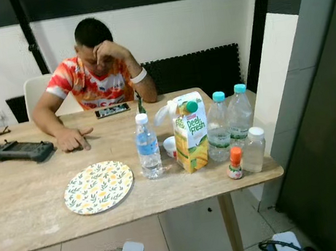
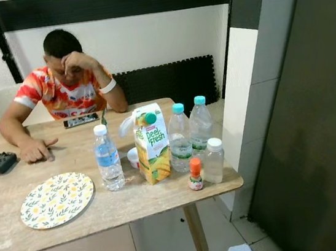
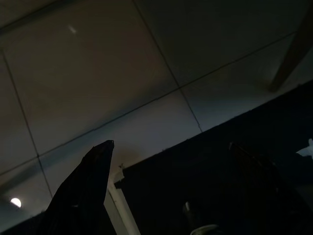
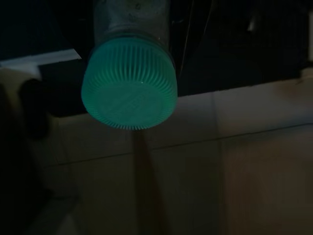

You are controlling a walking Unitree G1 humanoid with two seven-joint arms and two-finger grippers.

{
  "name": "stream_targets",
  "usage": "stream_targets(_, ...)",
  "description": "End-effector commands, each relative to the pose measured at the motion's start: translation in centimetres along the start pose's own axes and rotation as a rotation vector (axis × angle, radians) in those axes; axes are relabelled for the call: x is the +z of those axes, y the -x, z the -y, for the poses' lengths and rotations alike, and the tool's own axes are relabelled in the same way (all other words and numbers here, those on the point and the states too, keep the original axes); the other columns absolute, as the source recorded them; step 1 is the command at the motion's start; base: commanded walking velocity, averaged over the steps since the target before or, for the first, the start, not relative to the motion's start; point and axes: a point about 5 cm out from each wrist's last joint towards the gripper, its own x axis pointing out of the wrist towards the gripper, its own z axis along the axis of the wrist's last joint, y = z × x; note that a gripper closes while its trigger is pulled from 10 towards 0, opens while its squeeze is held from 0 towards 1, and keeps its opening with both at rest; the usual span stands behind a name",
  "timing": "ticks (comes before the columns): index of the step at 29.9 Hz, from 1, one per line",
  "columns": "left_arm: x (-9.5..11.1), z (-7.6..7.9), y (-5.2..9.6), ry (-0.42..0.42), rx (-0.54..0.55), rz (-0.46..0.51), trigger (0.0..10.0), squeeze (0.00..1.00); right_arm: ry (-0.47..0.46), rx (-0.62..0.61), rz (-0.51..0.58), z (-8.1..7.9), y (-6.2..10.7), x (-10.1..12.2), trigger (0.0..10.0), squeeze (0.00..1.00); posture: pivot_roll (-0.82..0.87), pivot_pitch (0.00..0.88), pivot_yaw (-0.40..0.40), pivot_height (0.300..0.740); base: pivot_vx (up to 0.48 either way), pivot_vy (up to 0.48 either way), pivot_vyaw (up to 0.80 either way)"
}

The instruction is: Restocking fridge

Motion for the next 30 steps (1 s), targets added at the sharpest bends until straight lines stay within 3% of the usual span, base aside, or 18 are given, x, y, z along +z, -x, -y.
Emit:
stream_targets(1, -0.11, 0.05, 0.03, -0.002, -0.007, -0.003, 10.0, 0.0, 0.003, -0.016, 0.015, 0.62, 0.06, 0.37, 10.0, 0.0, -0.02, 0.054, 0.01, 0.74, 0.0, -0.341, 0.0)
stream_targets(30, -0.16, 0.04, 0.05, -0.014, -0.016, -0.005, 10.0, 0.0, 0.012, 0.002, 0.013, 0.02, -0.04, 0.39, 10.0, 0.0, -0.03, 0.059, 0.009, 0.74, 0.0, -0.34, 0.0)
